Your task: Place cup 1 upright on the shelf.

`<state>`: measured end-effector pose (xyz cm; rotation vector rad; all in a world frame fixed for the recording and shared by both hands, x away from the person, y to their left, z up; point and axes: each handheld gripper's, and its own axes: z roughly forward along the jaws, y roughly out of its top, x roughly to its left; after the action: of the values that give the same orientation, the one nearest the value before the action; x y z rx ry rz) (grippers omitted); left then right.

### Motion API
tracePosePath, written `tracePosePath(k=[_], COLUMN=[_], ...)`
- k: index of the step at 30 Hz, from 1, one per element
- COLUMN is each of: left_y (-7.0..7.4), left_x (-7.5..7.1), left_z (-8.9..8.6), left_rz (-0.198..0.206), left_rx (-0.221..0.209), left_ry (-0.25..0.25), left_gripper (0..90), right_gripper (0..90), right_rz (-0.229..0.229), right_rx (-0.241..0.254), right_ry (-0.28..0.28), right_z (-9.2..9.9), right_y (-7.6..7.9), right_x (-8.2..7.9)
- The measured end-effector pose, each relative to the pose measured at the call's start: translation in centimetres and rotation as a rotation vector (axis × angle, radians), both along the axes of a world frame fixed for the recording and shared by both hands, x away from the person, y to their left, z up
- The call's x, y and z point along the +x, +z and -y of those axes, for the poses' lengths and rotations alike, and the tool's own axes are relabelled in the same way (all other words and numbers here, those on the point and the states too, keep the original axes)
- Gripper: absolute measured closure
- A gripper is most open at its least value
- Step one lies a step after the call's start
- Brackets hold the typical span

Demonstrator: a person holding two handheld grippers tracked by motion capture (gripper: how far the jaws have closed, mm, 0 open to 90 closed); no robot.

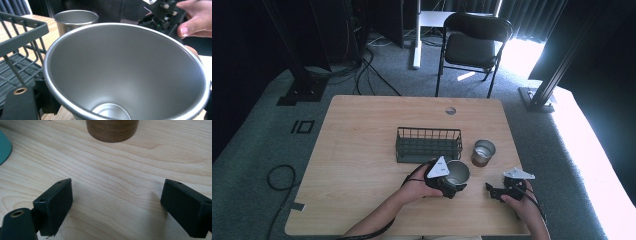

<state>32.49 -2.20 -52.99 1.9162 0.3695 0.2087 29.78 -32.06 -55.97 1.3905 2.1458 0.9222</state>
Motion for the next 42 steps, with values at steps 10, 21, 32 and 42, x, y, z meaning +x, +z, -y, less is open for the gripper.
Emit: tracePosePath(k=[10,21,32,42], left_y=[0.9,3.1,4.7,7.7], left_x=[-0.6,-1.1,-0.9,0.0], left_z=[-0.1,-0.9,-2.1,-4.2], left_rz=[-0.012,-0.018,-0.012,0.017], left_rx=[-0.004,-0.042,-0.053,-0.103], left_ry=[-0.030,-0.032,-0.010,0.030], left_gripper=[14.3,14.3,14.3,14.3], right_gripper=[10.2,10.2,10.2,10.2], right_rz=[0.000,0.000,-0.001,0.001], right_rx=[0.000,0.000,0.002,0.000], right_ry=[0.000,0.000,-0.002,0.000], right_z=[0.0,0.0,0.0,0.0], right_y=[0.0,0.0,0.0,0.0], right_x=[0.0,0.0,0.0,0.0])
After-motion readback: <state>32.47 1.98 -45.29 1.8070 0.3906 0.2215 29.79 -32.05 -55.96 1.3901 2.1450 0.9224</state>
